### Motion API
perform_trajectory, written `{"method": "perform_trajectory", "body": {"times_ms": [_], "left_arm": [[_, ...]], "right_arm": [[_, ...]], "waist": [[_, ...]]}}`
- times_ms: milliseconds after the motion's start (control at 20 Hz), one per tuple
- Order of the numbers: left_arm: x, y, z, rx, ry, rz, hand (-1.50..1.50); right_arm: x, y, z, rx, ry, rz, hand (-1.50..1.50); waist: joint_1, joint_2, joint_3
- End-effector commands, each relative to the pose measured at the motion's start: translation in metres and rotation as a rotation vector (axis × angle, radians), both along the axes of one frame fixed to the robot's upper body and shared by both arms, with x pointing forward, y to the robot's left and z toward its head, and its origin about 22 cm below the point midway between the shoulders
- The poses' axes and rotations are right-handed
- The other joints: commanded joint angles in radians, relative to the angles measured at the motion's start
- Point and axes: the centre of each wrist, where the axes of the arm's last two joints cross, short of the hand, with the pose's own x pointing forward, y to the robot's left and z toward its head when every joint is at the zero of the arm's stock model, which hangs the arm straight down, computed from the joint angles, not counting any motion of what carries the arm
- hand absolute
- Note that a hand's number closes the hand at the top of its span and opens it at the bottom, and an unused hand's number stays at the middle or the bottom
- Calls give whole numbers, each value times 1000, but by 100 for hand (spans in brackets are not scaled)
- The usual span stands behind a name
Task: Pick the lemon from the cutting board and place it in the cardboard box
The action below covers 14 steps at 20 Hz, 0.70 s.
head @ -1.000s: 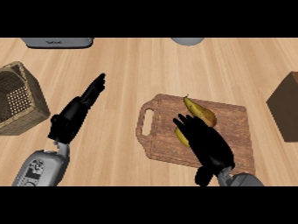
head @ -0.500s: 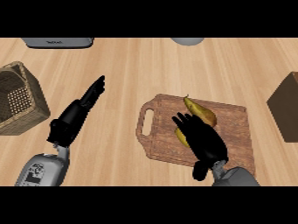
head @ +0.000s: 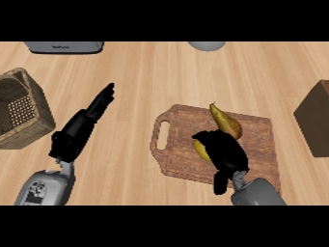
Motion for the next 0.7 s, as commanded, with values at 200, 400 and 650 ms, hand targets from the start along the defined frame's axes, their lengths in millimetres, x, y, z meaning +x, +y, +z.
{"method": "perform_trajectory", "body": {"times_ms": [200, 400, 650], "left_arm": [[-5, -13, 1, -4, 3, 1, 0], [-2, -4, -8, -2, 17, 37, 0], [-10, 14, -1, -7, 5, 56, 0]], "right_arm": [[-1, 0, -28, -49, -35, 52, 150], [-53, -132, -4, -48, -43, 100, 150], [-101, -228, 17, -42, -160, 120, 150]], "waist": [[1, 7, 5], [-48, 2, 5], [-46, -1, 6]]}}
